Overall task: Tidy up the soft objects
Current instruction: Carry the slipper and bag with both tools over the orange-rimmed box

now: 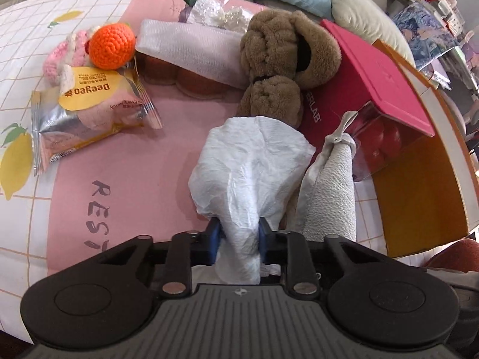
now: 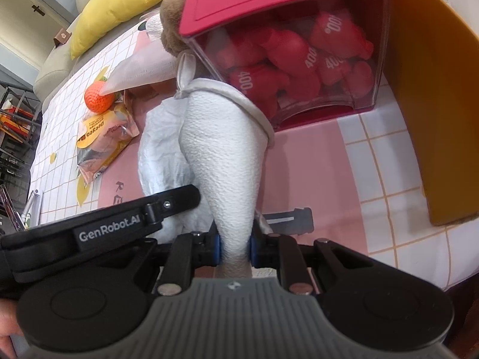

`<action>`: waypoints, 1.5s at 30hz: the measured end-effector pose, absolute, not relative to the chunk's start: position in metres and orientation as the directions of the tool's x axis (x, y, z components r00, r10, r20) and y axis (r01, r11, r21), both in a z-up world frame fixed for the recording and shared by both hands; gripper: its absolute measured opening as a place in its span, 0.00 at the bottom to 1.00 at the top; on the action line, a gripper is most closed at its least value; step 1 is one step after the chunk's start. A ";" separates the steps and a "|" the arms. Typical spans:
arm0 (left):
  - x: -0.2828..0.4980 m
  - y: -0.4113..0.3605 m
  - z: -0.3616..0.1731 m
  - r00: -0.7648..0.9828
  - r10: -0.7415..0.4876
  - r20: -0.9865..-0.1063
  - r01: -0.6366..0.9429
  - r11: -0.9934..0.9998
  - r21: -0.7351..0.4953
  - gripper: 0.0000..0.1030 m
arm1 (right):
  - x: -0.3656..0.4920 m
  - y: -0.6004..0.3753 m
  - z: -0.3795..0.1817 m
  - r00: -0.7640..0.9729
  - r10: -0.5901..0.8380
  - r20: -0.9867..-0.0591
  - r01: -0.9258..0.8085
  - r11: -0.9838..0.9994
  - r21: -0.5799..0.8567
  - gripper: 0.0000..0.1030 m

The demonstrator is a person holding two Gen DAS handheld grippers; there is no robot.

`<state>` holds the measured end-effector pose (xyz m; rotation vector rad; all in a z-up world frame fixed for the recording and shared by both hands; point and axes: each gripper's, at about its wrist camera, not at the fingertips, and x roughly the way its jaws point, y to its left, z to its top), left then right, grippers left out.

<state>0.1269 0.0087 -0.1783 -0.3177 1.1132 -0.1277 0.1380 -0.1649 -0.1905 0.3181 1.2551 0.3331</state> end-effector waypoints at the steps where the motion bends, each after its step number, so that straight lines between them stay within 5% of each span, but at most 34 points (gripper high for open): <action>1: 0.122 0.012 -0.175 0.450 -0.257 -0.855 -0.056 0.948 -0.314 0.23 | 0.138 -0.166 -0.189 0.276 0.419 -0.865 -0.067 0.906 0.418 0.14; 18: 0.073 0.018 -0.072 0.636 -0.166 -0.754 -0.004 0.976 -0.219 0.23 | 0.099 -0.192 -0.094 0.470 0.474 -0.745 -0.206 0.879 0.429 0.13; 28: 0.101 -0.038 -0.009 0.646 -0.386 -0.659 0.197 0.918 -0.344 0.23 | 0.103 -0.280 -0.025 0.673 0.359 -0.647 -0.151 0.923 0.355 0.13; 37: 0.171 -0.144 -0.011 0.486 -0.586 -0.648 0.362 0.810 -0.461 0.24 | 0.147 -0.362 -0.023 0.703 0.191 -0.685 -0.011 0.966 0.258 0.13; 45: 0.216 -0.212 -0.051 0.383 -0.518 -0.765 0.378 0.844 -0.381 0.25 | 0.188 -0.390 -0.072 0.562 0.129 -0.817 -0.007 0.988 0.151 0.15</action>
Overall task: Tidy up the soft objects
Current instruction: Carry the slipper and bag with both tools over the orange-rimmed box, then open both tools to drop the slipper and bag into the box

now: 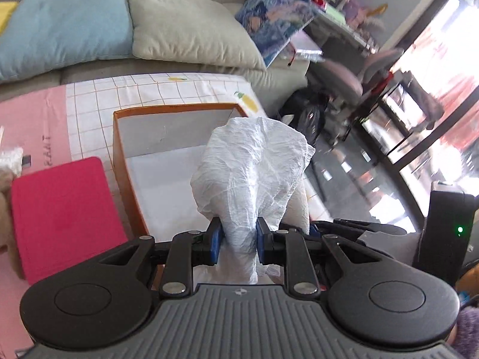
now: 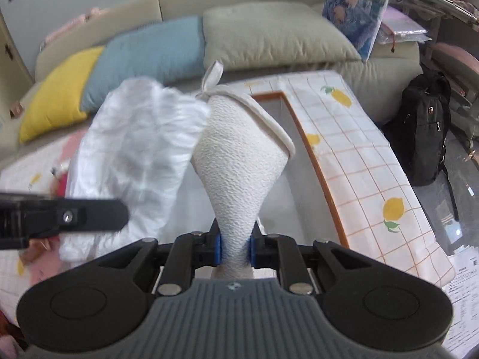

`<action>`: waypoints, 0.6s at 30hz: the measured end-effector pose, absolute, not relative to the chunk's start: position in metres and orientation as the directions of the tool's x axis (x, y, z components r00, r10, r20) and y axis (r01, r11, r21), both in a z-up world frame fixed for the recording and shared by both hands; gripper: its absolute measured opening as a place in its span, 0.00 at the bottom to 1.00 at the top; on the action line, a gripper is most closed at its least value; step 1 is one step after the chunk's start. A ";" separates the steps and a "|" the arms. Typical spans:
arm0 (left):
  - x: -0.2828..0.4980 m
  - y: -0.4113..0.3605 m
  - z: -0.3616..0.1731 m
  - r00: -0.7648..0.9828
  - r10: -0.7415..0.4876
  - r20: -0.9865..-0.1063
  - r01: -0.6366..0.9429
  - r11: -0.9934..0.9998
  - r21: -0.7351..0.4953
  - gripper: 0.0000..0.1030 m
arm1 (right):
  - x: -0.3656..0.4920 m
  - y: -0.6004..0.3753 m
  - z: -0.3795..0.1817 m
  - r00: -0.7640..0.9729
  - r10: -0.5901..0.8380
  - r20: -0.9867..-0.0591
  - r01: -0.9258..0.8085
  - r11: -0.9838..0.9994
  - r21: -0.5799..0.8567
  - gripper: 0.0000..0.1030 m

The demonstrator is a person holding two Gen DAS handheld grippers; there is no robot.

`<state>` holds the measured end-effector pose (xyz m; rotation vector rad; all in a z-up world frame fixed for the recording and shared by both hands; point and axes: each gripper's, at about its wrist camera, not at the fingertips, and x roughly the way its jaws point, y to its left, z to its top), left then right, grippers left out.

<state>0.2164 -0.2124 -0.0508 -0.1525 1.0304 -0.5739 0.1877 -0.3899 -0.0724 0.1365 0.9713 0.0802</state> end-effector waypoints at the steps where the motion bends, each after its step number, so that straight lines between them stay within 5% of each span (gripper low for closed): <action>1: 0.220 -0.219 -0.055 0.371 -0.499 -0.783 0.388 0.850 -0.357 0.25 | 0.191 -0.390 -0.080 0.544 0.123 -0.830 -0.017 0.991 0.136 0.15; 13: 0.235 -0.247 -0.106 0.257 -0.339 -0.905 0.430 0.879 -0.207 0.25 | 0.210 -0.382 -0.124 0.421 0.062 -0.905 -0.089 0.996 0.027 0.19; 18: 0.236 -0.250 -0.122 0.212 -0.312 -0.926 0.435 0.879 -0.197 0.26 | 0.212 -0.382 -0.133 0.389 0.034 -0.921 -0.115 0.993 -0.012 0.32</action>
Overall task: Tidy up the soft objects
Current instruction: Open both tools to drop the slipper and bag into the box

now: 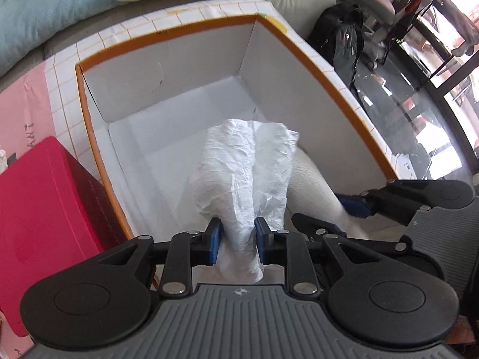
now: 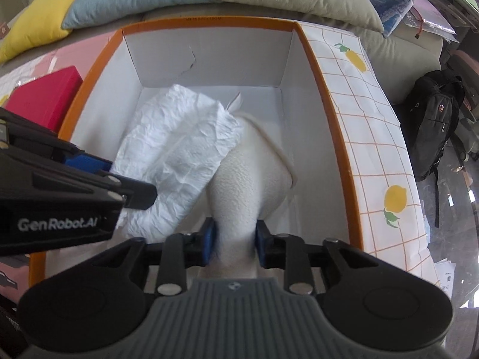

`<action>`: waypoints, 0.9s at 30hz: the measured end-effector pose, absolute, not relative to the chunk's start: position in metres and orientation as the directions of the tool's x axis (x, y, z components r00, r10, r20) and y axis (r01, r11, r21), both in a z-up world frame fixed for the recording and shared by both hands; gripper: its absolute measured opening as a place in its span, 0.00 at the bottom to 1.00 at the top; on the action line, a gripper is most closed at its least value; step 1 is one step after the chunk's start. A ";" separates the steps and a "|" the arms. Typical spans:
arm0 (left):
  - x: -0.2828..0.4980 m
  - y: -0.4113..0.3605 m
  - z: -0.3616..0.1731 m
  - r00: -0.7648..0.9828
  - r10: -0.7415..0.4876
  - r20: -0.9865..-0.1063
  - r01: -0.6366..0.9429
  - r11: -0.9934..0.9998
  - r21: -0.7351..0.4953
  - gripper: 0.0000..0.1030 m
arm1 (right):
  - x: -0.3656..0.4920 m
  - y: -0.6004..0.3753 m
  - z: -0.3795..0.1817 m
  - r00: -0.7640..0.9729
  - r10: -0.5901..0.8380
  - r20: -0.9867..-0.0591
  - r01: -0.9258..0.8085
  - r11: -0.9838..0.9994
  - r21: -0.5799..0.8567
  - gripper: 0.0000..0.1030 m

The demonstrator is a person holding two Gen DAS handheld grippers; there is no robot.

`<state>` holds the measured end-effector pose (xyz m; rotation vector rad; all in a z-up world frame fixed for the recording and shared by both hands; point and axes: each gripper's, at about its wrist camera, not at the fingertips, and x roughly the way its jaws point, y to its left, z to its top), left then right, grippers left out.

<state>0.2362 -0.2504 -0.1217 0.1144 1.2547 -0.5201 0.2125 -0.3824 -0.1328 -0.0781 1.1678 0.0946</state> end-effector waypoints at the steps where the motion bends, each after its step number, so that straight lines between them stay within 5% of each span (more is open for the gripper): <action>1: 0.235 -0.251 -0.122 0.216 -0.315 -0.924 0.443 0.875 -0.195 0.26 | 0.212 -0.382 -0.134 0.385 0.026 -0.922 -0.117 0.993 -0.021 0.33; 6: 0.233 -0.248 -0.119 0.209 -0.346 -0.915 0.434 0.871 -0.230 0.38 | 0.212 -0.381 -0.136 0.370 0.016 -0.929 -0.128 0.991 -0.034 0.36; 10: 0.233 -0.243 -0.104 0.255 -0.370 -0.894 0.427 0.872 -0.239 0.69 | 0.208 -0.379 -0.130 0.377 -0.008 -0.926 -0.144 0.987 -0.067 0.45; 21: 0.218 -0.218 -0.062 0.339 -0.438 -0.833 0.429 0.860 -0.277 0.78 | 0.193 -0.378 -0.093 0.422 -0.062 -0.904 -0.154 0.978 -0.139 0.68; 27: 0.198 -0.199 -0.042 0.419 -0.454 -0.786 0.434 0.861 -0.266 0.77 | 0.171 -0.375 -0.066 0.490 -0.084 -0.868 -0.122 0.979 -0.163 0.68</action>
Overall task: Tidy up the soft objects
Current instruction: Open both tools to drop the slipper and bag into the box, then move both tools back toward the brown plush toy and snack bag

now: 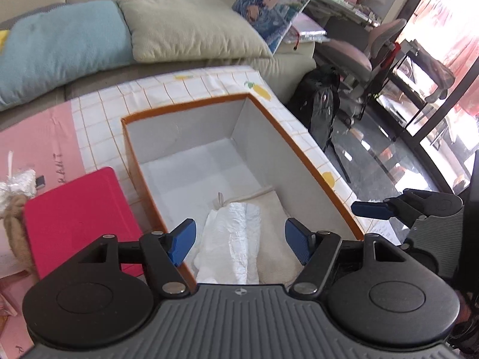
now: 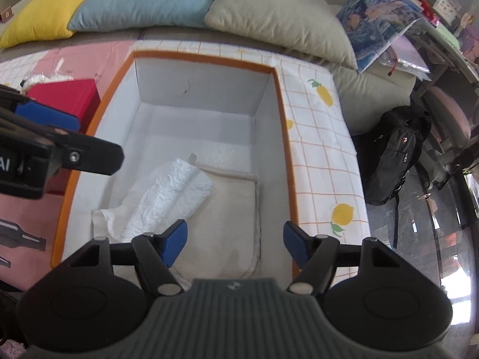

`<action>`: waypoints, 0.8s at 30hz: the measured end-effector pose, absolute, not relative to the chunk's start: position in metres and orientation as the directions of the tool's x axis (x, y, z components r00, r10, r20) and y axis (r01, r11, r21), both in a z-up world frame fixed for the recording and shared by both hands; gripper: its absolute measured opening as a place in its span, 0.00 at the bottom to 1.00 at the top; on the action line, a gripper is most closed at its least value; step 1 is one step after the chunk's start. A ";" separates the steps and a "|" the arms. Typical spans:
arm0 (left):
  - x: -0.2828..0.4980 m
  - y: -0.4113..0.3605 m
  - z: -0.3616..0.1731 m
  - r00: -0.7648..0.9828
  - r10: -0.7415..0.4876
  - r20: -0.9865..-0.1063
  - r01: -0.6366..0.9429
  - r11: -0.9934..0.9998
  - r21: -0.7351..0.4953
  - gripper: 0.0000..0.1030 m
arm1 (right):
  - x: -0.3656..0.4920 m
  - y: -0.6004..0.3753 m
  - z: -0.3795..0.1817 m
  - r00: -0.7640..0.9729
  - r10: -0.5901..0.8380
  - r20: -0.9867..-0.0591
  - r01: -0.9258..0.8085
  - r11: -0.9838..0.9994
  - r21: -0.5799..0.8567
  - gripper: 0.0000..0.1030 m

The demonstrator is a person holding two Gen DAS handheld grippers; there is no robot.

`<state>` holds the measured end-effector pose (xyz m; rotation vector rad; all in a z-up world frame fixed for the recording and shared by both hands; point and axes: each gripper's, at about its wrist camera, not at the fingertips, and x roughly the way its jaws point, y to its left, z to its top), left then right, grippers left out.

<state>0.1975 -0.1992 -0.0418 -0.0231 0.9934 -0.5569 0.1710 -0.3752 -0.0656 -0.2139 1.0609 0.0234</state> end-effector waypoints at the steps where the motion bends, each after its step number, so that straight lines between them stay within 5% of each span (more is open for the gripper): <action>1: 0.193 -0.195 -0.039 0.439 -0.453 -0.776 0.439 0.861 -0.255 0.77 | 0.167 -0.375 -0.061 0.507 -0.086 -0.858 -0.106 0.981 -0.161 0.69; 4: 0.176 -0.183 -0.030 0.527 -0.427 -0.735 0.452 0.873 -0.182 0.77 | 0.152 -0.370 -0.050 0.556 -0.083 -0.827 -0.063 0.988 -0.142 0.80; 12: 0.125 -0.148 -0.013 0.718 -0.371 -0.588 0.440 0.897 -0.029 0.77 | 0.111 -0.341 -0.042 0.703 -0.021 -0.711 0.023 1.000 -0.007 0.80; 18: 0.101 -0.106 -0.016 0.825 -0.305 -0.476 0.322 0.946 -0.049 0.77 | 0.097 -0.307 -0.045 0.776 -0.039 -0.629 0.081 0.996 0.038 0.81; 24: 0.092 -0.057 -0.035 0.867 -0.188 -0.462 0.198 0.980 -0.028 0.77 | 0.092 -0.278 -0.048 0.816 -0.014 -0.577 0.117 0.983 0.142 0.93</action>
